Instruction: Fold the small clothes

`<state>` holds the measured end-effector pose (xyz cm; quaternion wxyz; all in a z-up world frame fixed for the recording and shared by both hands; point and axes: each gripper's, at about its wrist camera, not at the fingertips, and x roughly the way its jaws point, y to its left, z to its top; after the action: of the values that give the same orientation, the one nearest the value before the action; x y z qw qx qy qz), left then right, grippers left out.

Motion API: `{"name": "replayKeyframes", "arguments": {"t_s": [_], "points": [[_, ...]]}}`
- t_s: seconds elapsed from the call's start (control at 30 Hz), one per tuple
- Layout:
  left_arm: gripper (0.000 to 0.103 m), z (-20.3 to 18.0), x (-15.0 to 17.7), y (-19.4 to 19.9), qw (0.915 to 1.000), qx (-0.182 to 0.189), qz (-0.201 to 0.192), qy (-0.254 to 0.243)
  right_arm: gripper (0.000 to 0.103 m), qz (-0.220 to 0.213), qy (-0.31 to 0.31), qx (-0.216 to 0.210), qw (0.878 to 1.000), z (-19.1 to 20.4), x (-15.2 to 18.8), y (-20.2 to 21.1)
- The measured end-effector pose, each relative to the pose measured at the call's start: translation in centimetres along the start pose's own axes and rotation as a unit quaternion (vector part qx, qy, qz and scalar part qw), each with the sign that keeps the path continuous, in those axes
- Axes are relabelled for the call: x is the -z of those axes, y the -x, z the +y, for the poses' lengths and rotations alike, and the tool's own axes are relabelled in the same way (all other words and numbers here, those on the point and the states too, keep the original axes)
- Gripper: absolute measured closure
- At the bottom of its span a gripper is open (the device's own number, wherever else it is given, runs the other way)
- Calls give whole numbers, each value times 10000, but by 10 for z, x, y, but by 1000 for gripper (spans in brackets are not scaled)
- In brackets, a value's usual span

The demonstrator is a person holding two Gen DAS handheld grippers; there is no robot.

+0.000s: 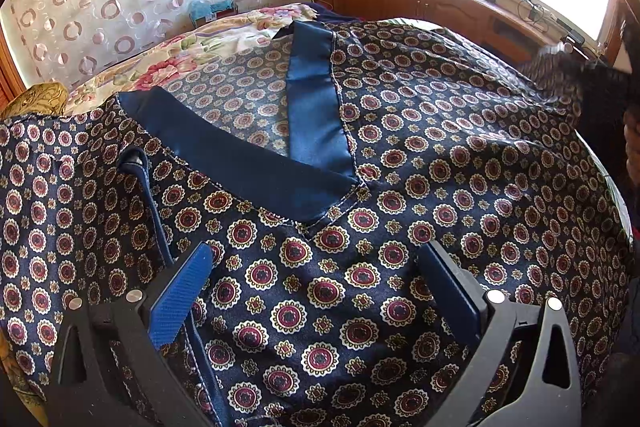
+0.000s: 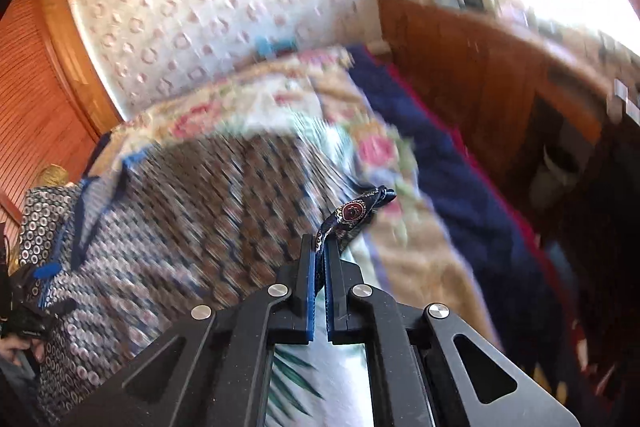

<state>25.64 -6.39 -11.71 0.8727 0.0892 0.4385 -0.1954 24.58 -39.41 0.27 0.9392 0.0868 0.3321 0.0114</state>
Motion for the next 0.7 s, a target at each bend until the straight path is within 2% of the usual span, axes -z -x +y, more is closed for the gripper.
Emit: {"name": "replayKeyframes", "arguments": {"t_s": [0.1,0.17,0.3,0.43,0.5,0.57,0.63,0.7], "points": [[0,4,2,10,9997,9,-190,154,100,-391,387,-246,9982,29,-9,17],[0,7,2,19,9992,24,-304,275,100,-458,618,-556,9955,49,-8,22],[0,12,3,34,9986,179,-300,396,100,-184,1222,-1084,9864,94,12,16],[0,12,4,46,9977,255,-471,427,99,333,1535,-1271,9794,112,37,0],[0,11,5,52,9976,216,-530,381,89,468,1586,-1190,9790,113,44,-5],[0,9,5,56,9975,184,-594,331,66,574,1514,-1247,9789,109,48,-5],[0,8,4,60,9973,164,-638,311,57,589,1446,-1252,9798,111,48,-3],[0,9,5,63,9972,124,-675,312,56,555,1407,-1188,9813,106,44,1]]}}
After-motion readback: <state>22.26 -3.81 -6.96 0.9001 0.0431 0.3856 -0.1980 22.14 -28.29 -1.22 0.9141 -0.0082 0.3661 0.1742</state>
